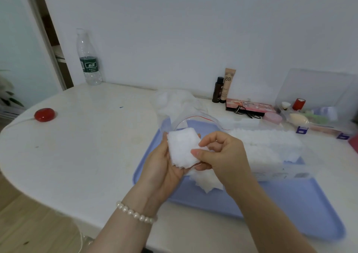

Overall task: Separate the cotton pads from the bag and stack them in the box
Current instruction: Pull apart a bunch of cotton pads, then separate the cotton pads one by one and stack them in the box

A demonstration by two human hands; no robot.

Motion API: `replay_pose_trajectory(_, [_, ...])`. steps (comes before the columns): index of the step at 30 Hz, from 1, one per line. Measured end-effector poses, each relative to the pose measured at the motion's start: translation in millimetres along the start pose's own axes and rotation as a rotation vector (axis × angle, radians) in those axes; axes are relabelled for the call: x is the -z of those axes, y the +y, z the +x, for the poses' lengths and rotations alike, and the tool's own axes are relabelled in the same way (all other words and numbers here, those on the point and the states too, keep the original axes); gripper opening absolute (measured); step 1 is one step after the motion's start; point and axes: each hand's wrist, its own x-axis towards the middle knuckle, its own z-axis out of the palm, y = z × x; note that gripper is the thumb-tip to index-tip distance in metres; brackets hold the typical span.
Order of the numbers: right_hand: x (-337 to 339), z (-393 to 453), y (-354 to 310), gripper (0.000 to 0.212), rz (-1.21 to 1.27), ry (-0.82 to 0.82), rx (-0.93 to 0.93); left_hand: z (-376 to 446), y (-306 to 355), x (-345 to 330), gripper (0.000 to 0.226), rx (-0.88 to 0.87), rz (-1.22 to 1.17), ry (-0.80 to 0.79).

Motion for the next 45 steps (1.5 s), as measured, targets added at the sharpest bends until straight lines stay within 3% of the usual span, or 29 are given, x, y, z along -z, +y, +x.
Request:
replay_pose_trajectory(2, [-1, 0, 1, 0.022, -0.03, 0.002, 0.008, -1, 0, 0, 0.075, 0.02, -0.014, -0.015])
replay_pose_trajectory(6, [-1, 0, 4, 0.013, -0.142, 0.003, 0.04, -3, -6, 3, 0.046, -0.07, 0.145, -0.045])
replay_pose_trajectory(18, [-4, -1, 4, 0.016, -0.138, -0.003, 0.081, -2, -8, 3, 0.034, -0.198, 0.22, -0.023])
replay_pose_trajectory(27, [0, 2, 3, 0.024, -0.157, 0.072, 0.137, -1, -8, 5, 0.046, -0.151, 0.2, 0.025])
replay_pose_trajectory(32, [12, 5, -2, 0.025, -0.197, 0.1, 0.184, -2, -7, 4, 0.025, -0.131, 0.123, 0.005])
replay_pose_trajectory(45, [10, 3, -4, 0.018, -0.238, -0.001, 0.223, -3, -6, 1, 0.049, -0.089, 0.059, -0.047])
